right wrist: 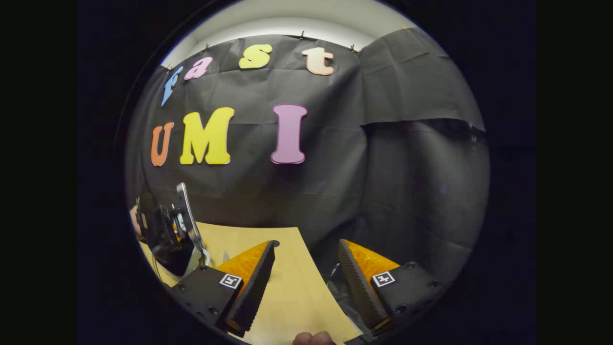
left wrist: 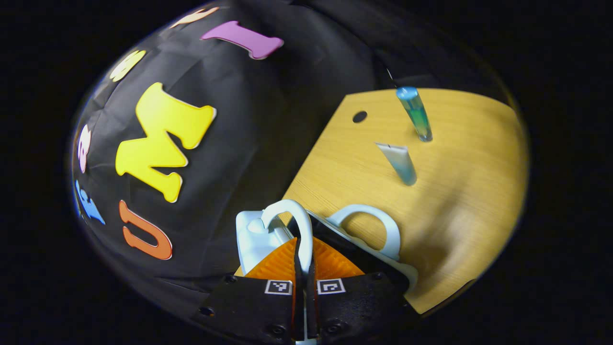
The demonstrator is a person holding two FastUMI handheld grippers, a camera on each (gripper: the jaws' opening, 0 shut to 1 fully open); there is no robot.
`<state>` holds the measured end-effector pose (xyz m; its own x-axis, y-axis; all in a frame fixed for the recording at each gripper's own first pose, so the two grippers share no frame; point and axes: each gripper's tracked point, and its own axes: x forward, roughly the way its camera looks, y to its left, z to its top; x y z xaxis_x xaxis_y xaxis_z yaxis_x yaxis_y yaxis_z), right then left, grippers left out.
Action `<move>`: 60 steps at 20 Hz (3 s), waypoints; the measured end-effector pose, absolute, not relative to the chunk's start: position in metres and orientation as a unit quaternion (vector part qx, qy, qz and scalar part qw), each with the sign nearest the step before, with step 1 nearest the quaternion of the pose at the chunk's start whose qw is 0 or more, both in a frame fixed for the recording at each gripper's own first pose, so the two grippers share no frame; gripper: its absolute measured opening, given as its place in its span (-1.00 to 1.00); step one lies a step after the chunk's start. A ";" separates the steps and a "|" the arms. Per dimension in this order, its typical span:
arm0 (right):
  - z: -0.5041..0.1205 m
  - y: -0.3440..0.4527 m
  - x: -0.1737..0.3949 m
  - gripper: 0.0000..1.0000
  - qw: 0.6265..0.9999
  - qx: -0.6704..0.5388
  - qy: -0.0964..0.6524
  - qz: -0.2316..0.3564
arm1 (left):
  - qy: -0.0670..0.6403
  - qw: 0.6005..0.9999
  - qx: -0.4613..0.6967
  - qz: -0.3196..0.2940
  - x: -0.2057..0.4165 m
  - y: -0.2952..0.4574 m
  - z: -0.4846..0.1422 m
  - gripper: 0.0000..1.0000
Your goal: First open the suitcase, pack the skin care products into it, and then close the suitcase.
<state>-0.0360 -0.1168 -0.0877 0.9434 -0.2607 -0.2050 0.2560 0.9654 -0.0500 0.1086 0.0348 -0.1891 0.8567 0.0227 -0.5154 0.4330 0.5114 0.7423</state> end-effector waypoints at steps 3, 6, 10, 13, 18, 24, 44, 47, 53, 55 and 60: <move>-0.077 -0.081 -0.023 0.59 0.990 -0.025 0.098 -0.097 | 0.187 0.883 0.424 -0.076 0.099 0.074 -0.133 -0.91; -0.068 -0.043 -0.011 0.59 0.993 -0.041 0.096 -0.061 | 0.167 0.927 0.334 -0.029 0.094 0.125 -0.090 -0.91; -0.072 -0.006 -0.002 0.60 0.992 -0.041 0.115 -0.036 | 0.146 0.961 0.234 0.028 0.098 0.199 -0.070 -0.92; -0.073 0.021 0.003 0.59 0.991 -0.051 0.120 -0.020 | 0.141 0.974 0.164 0.073 0.102 0.247 -0.090 -0.92; -0.080 0.058 0.008 0.60 0.988 -0.075 0.138 0.004 | 0.158 0.978 0.030 0.130 0.107 0.303 -0.162 -0.92; -0.097 0.071 0.005 0.60 0.981 -0.088 0.170 -0.002 | 0.230 0.955 -0.090 0.162 0.106 0.308 -0.245 -0.84; -0.148 0.037 0.004 0.60 0.977 -0.046 0.207 0.001 | 0.073 0.982 -0.017 0.174 0.080 0.234 -0.108 0.82; -0.147 0.013 0.007 0.59 0.980 -0.031 0.195 0.002 | 0.048 0.989 -0.001 0.141 0.067 0.150 -0.070 0.95; -0.141 -0.048 0.012 0.60 0.986 -0.023 0.163 -0.010 | 0.072 0.994 0.007 0.076 0.047 -0.027 -0.090 0.95; -0.145 -0.070 0.007 0.60 0.985 -0.026 0.167 -0.013 | 0.085 0.996 0.006 0.032 0.046 -0.086 -0.102 0.95; -0.154 -0.121 -0.008 0.60 0.982 -0.035 0.183 -0.026 | 0.129 0.989 0.021 -0.062 0.052 -0.208 -0.160 0.95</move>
<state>-0.0080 -0.1209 -0.1540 0.9317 -0.0633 -0.3576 0.0379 0.9963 -0.0775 0.0519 -0.2084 -0.1595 0.9588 -0.1182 -0.2582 0.1288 0.9914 0.0246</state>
